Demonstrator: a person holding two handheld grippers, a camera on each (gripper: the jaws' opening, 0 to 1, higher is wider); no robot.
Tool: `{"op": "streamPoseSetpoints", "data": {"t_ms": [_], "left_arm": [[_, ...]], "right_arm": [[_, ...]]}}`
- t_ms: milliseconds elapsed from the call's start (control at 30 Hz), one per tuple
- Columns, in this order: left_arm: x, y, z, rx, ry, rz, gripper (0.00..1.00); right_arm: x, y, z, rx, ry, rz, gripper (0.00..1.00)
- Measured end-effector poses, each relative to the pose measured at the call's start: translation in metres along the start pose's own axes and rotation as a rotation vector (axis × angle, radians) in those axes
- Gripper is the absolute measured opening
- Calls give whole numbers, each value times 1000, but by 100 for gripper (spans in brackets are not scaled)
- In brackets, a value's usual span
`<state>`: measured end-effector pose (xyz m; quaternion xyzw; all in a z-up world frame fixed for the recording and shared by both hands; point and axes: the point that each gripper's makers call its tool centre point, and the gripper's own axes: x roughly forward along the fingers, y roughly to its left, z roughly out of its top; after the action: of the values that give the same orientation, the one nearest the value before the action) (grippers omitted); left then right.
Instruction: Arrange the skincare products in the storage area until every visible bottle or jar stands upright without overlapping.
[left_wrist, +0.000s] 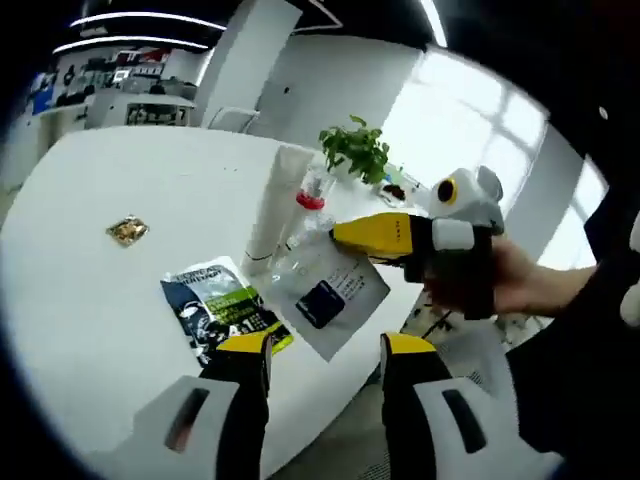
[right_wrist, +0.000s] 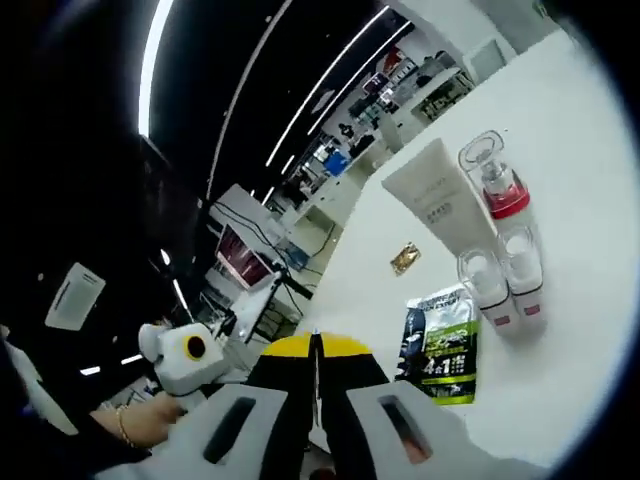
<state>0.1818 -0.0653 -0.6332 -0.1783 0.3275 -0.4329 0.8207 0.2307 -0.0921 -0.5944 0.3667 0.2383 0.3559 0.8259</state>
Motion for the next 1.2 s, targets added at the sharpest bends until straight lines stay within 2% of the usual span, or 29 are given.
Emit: {"op": "streamPoseSetpoints", "data": {"t_ms": [67,100,167,200,300,400,533,700,733,800,900,1000,1033,1100,1133,1200], "left_arm": [[-5,-7,12,-57,-90,-36,30],[-8,-11,19,-110,-140,-62,28],[-13,-11,24,-210,-197,-73,26],[-15,-11,27,-226,-223,-82,25],[-18,-10,21,-262,-217,-68,14],[-22,-15,22,-265,-228,-67,2],[-27,-17,25,-266,-249,-37,0],[-32,-17,23,-286,-227,-18,0],[-32,-20,20,-287,-203,-23,0],[-35,-21,13,-279,-142,-14,0],[-39,-27,8,-244,-93,-26,0],[-45,-34,9,-263,-95,-74,0],[-47,-36,10,-278,-96,-96,0],[-52,-37,11,-298,-94,-116,0],[-53,-37,10,-298,-91,-124,0],[-58,-40,10,-294,-82,-152,0]], "right_arm": [[-2,2,2,46,-30,9,1],[-3,2,1,40,-29,10,1],[-4,3,3,70,-56,18,1],[-5,3,2,86,-56,22,1],[-6,3,0,98,-61,20,1],[-7,6,-2,72,-63,14,1],[-6,7,-7,-2,-30,2,2],[-8,20,-8,-77,-14,64,3],[-8,20,-9,-89,-7,70,4],[-11,21,-15,-172,46,79,4],[-14,23,-25,-280,116,97,5],[-16,31,-28,-297,129,156,9],[-17,34,-32,-292,153,176,9],[-18,42,-36,-307,172,230,9],[-18,43,-36,-305,171,235,11],[-17,46,-38,-287,192,258,19]]}}
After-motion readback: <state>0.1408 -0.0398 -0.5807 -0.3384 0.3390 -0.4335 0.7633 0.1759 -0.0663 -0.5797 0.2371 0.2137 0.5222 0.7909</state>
